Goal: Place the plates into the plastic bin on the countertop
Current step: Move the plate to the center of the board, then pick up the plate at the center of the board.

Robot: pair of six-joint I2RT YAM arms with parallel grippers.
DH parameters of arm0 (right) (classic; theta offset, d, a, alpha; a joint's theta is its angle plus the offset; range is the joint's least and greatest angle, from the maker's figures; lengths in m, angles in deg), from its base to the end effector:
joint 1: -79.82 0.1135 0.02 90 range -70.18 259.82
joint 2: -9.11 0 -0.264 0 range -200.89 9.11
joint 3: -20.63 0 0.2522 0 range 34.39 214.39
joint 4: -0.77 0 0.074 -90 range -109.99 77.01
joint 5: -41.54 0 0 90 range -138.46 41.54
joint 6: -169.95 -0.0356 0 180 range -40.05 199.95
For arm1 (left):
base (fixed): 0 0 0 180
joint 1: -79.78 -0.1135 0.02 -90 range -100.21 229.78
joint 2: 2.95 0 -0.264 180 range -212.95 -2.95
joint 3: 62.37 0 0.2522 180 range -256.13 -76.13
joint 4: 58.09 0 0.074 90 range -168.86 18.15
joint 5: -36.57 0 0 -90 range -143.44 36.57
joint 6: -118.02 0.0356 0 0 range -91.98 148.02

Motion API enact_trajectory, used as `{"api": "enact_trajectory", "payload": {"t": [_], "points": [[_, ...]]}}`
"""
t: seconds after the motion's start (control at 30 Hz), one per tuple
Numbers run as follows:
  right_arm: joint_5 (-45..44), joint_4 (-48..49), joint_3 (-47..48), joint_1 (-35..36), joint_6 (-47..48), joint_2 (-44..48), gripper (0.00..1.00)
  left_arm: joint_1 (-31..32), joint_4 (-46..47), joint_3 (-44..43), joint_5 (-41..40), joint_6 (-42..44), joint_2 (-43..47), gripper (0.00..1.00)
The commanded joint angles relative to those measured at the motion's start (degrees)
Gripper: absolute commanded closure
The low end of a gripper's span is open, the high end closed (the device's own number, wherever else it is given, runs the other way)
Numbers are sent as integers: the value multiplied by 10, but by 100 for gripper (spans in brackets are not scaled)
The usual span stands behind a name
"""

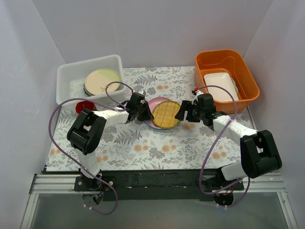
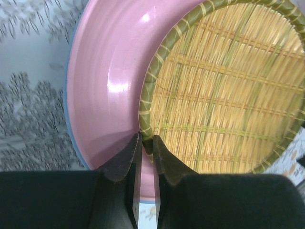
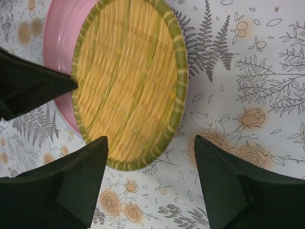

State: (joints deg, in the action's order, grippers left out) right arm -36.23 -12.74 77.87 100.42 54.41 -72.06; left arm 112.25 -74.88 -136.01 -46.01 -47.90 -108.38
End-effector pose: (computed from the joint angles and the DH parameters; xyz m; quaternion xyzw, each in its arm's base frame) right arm 0.2748 0.1113 0.2059 -0.0087 0.8927 0.2604 0.3676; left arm 0.3155 -0.2062 0.1532 -0.3243 0.8756 -0.3216 0.1574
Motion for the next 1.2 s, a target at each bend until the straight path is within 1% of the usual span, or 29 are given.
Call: {"api": "enact_trajectory", "payload": {"t": [0.0, 0.03, 0.07, 0.1, 0.2, 0.37, 0.4, 0.47, 0.5, 0.57, 0.6, 0.67, 0.7, 0.77, 0.8, 0.93, 1.0, 1.17], "points": [[12, 46, -11, -3, -18, 7, 22, 18, -84, 50, 7, 23, 43, 100], [14, 46, -12, -3, -21, 7, 27, 20, -84, 54, 8, 22, 48, 100], [16, 47, -12, -3, -21, 7, 28, 21, -86, 57, 7, 23, 58, 100], [17, 48, -12, -3, -21, 5, 33, 21, -87, 59, 5, 22, 62, 100], [21, 53, -16, -4, -23, 7, 41, 21, -87, 61, 2, 21, 68, 100], [33, 56, -20, -3, -23, 0, 50, 22, -74, 64, 15, 16, 64, 100], [37, 62, -22, -3, -25, -4, 55, 22, -70, 66, 16, 11, 62, 100], [53, 73, -26, -5, -29, -5, 61, 22, -60, 68, 20, 9, 58, 100], [59, 81, -30, -6, -30, -7, 69, 22, -57, 71, 23, 6, 57, 100], [66, 83, -31, -6, -31, -7, 79, 21, -47, 75, 28, 2, 56, 100], [68, 84, -31, -6, -31, -6, 88, 22, -41, 78, 33, 0, 58, 99], [66, 85, -33, -8, -30, -2, 95, 22, -27, 89, 35, -5, 64, 96], [68, 87, -36, -9, -32, 3, 97, 22, -23, 92, 36, -5, 67, 92], [78, 97, -42, -14, -34, 7, 99, 22, -22, 96, 34, -9, 80, 85], [82, 99, -45, -17, -37, 13, 99, 22, -20, 99, 33, -10, 87, 72], [106, 118, -60, -33, -50, 28, 99, 21, -13, 110, 12, -14, 128, 46], [118, 130, -66, -40, -56, 38, 99, 22, -8, 117, 6, -17, 151, 43], [138, 136, -78, -59, -65, 63, 99, 21, -9, 122, -12, -20, 182, 43]]}}
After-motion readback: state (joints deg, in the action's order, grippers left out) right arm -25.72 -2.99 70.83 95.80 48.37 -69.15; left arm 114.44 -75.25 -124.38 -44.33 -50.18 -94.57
